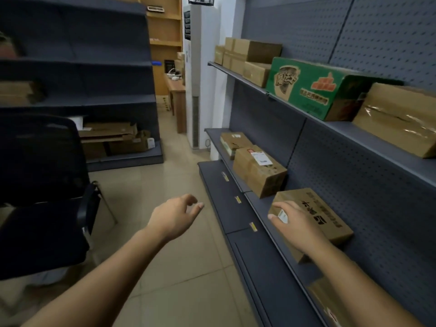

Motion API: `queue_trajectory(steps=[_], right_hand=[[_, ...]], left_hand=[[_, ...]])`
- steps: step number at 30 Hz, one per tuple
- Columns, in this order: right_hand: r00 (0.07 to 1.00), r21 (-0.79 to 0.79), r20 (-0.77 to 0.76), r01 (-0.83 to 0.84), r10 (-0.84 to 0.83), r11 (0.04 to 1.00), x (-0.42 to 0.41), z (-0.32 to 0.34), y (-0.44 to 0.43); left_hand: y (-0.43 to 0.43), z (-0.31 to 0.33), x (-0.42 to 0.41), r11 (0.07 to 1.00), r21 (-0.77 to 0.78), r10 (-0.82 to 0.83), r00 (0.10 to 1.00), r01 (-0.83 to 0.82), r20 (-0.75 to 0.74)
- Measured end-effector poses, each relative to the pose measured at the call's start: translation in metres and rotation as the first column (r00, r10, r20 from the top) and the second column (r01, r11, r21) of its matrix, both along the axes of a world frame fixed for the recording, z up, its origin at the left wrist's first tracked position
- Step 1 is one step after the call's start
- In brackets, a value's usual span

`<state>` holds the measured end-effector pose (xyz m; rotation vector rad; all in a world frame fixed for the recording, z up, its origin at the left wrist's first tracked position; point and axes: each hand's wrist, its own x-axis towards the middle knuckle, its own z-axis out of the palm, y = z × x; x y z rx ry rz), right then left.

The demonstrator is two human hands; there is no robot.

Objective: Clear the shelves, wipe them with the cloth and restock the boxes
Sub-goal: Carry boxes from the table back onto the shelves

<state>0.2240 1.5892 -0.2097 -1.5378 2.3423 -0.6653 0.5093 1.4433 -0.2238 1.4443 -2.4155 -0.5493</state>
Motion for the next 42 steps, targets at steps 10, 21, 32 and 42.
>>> queue_trajectory(steps=[10, 21, 32, 42], right_hand=[[0.995, 0.082, 0.007, -0.098, 0.097, 0.992, 0.011, -0.011, -0.126], [0.997, 0.132, 0.030, -0.078, 0.074, 0.988, 0.045, -0.017, -0.280], [0.998, 0.118, 0.060, -0.040, 0.033, 0.992, 0.049, -0.028, -0.409], [0.997, 0.097, 0.078, -0.019, 0.011, 0.995, -0.007, -0.054, -0.547]], left_hand=[[-0.088, -0.009, 0.019, 0.994, -0.019, 0.104, 0.994, -0.104, 0.023], [-0.238, -0.010, 0.054, 0.993, -0.030, 0.116, 0.992, -0.114, 0.059], [-0.373, -0.018, 0.074, 0.994, -0.017, 0.106, 0.991, -0.105, 0.076], [-0.507, -0.032, 0.029, 0.994, 0.018, 0.107, 0.991, -0.109, 0.086]])
